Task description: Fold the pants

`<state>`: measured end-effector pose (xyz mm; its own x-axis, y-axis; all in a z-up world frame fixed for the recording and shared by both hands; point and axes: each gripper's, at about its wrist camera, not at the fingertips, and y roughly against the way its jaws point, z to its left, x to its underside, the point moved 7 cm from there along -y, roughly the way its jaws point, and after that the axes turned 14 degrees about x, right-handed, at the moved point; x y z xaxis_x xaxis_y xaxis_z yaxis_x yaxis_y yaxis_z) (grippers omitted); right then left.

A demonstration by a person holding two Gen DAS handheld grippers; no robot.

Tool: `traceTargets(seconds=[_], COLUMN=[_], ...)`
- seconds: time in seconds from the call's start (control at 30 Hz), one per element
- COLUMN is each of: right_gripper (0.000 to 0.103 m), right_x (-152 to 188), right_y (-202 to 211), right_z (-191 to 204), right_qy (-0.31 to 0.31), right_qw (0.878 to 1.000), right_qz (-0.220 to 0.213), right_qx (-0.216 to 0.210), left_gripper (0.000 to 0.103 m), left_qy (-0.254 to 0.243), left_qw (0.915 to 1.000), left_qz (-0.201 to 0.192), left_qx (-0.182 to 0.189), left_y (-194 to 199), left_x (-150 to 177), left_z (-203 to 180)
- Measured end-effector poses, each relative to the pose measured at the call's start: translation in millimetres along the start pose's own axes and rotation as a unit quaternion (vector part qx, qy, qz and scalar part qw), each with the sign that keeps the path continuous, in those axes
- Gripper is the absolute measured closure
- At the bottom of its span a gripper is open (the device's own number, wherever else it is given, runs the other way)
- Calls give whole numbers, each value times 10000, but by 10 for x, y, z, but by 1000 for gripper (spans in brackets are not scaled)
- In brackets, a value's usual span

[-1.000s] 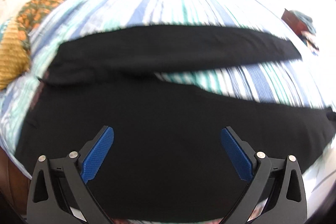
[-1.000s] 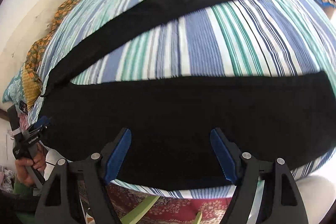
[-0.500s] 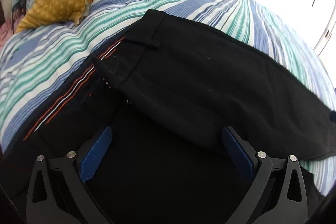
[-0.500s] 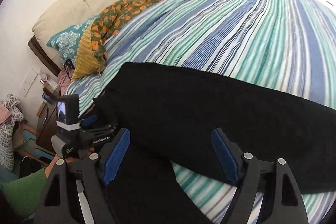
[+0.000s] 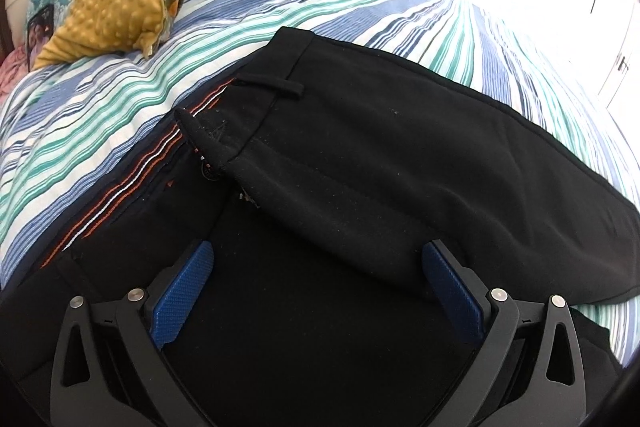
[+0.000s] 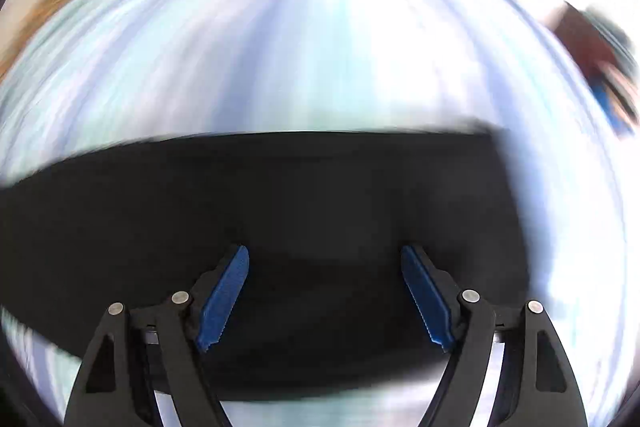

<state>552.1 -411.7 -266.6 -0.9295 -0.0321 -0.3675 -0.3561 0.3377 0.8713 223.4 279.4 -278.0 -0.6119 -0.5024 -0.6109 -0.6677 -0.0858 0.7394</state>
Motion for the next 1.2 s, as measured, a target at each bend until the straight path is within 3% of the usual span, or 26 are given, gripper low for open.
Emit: traceTargets(seconds=[0.07,0.13,0.23,0.33,0.4,0.43,0.47,0.57,0.67,0.77,0.87,0.97,1.03,1.1,1.17,1.2], right_gripper=[25,25,25,27,68,96,96,97,97,99,103,103,95,78,28,23], right_x=[-133,-280,-464,-553,-534,-488,-489,-386,-26,658,1560,2352,2769,3086,3226,3261], right_y=[-54,-37,-109,-284,-372,-346,-240,306,1053,1737,2105,2057,1996,2070,2189,2268], right_z=[-634,-889,-886,-705,-616,-645,-653,-596,-587,-724,-1067,-1517,-1766,-1924,-1812,-1714], right_qy=[-698,-1153,-1396,-1343,-1298,-1316,-1354,-1170,-547,-399,-749,-1361,-1756,-1996,-2078,-2132], right_qw=[9972,9933,9885,9890,9897,9900,9898,9866,9823,9746,9745,9821,9798,9759,9730,9698], right_qz=[36,-37,0,117,233,85,-141,-882,-1574,-1907,-1827,-1269,-939,-866,-1004,-1173], right_qx=[259,-70,-579,-617,-563,-501,-423,-715,-860,-1108,-1065,-301,162,156,-14,-152], left_gripper=[0,0,1,1,1,1,1,1,1,1,1,1,1,1,1,1], left_qy=[-24,-48,-100,-150,-171,-175,-176,-178,-181,-211,-243,-256,-281,-282,-268,-267], left_qw=[10000,10000,9999,9997,9996,9996,9995,9995,9995,9994,9991,9989,9985,9980,9968,9961], left_qz=[12,30,49,66,76,82,85,85,89,85,97,135,165,206,323,386], left_qx=[-26,-60,-129,-198,-226,-229,-230,-232,-240,-276,-324,-367,-437,-533,-681,-753], left_y=[-5,-11,-27,-43,-51,-53,-57,-55,-57,-60,-65,-67,-59,-46,-3,47], left_x=[7,10,3,2,1,-2,-5,-5,-8,-14,-25,-38,-46,-54,-74,-86], left_z=[-2,2,0,-1,0,2,5,6,8,5,2,-1,-12,-24,-47,-76])
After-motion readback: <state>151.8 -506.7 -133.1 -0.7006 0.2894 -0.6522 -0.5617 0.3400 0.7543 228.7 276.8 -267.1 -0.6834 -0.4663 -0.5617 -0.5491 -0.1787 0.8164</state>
